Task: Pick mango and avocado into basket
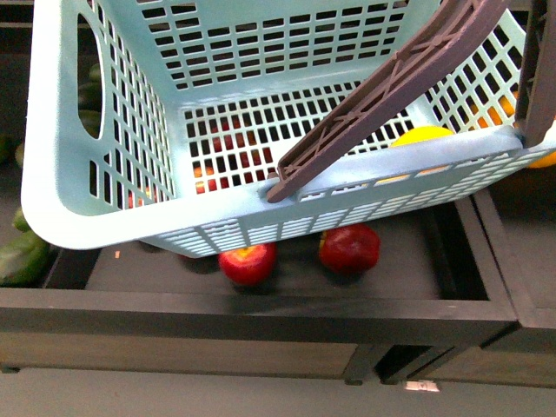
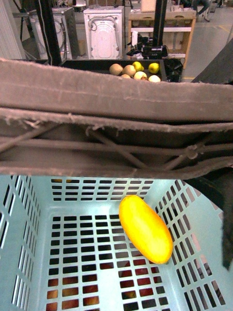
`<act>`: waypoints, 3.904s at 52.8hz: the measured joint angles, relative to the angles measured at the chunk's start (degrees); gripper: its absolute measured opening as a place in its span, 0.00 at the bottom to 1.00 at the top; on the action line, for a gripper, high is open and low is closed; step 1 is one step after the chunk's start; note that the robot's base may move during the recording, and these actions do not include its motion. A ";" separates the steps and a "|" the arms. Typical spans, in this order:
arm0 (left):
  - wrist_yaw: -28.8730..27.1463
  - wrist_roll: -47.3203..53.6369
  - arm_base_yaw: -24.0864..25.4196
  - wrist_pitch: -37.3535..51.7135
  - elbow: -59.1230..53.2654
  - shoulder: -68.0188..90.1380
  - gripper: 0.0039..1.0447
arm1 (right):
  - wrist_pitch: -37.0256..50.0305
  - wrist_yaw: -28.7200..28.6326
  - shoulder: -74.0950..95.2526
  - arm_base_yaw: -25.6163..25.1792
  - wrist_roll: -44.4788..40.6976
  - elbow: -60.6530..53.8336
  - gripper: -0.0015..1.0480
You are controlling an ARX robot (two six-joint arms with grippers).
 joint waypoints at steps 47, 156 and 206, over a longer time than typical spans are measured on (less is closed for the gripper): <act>-1.36 0.70 0.81 0.00 0.00 0.00 0.15 | -0.07 -0.22 -0.04 0.02 -0.02 -0.31 0.92; -1.27 0.87 0.70 0.02 0.00 -0.02 0.15 | -50.25 -0.39 94.12 -9.75 -38.84 86.51 0.92; -1.09 0.81 0.70 0.00 0.00 -0.02 0.15 | -61.70 1.36 108.15 -6.34 -35.93 108.30 0.92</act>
